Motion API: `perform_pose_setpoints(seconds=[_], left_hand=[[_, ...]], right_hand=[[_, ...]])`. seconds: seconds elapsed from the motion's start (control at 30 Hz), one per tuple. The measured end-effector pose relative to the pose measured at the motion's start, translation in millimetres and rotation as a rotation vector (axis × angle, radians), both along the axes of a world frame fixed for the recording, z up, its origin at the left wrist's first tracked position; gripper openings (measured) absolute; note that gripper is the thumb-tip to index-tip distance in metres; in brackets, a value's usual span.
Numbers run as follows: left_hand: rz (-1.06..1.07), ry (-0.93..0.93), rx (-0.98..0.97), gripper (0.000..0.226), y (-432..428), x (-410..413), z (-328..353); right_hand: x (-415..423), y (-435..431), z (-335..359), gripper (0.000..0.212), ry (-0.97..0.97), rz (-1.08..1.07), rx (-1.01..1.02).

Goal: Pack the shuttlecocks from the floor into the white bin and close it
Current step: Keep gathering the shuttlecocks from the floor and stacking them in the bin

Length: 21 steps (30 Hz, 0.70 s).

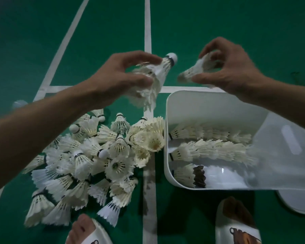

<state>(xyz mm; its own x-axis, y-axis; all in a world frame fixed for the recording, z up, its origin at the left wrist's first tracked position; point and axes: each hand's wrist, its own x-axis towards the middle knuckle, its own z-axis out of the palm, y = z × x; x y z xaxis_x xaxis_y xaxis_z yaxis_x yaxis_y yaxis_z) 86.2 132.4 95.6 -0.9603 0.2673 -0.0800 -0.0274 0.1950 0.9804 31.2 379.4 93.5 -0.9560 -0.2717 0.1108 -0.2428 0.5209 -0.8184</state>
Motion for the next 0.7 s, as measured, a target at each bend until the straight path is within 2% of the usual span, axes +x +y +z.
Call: perform_pose_setpoints(seconds=[0.1,0.2,0.33,0.53,0.7], left_hand=[[-0.135,0.111,-0.173,0.044,30.1,-2.0,5.8],[-0.294,0.136,-0.322,0.042,56.9,-6.1,6.0],[-0.495,0.161,-0.555,0.038,89.8,-13.0,-3.9],[-0.674,0.243,-0.804,0.042,130.7,-15.8,-37.3],[-0.790,0.219,-0.863,0.046,148.5,-11.2,-61.8]], right_hand=[[7.7,33.7,2.3,0.052,0.025,-0.068,0.029],[17.8,67.0,-4.0,0.050,-0.027,-0.102,0.104],[37.2,101.1,-21.8,0.047,-0.171,-0.061,0.264],[56.8,130.9,-55.1,0.042,-0.231,-0.039,0.456],[64.6,140.9,-74.6,0.044,-0.383,0.124,0.665]])
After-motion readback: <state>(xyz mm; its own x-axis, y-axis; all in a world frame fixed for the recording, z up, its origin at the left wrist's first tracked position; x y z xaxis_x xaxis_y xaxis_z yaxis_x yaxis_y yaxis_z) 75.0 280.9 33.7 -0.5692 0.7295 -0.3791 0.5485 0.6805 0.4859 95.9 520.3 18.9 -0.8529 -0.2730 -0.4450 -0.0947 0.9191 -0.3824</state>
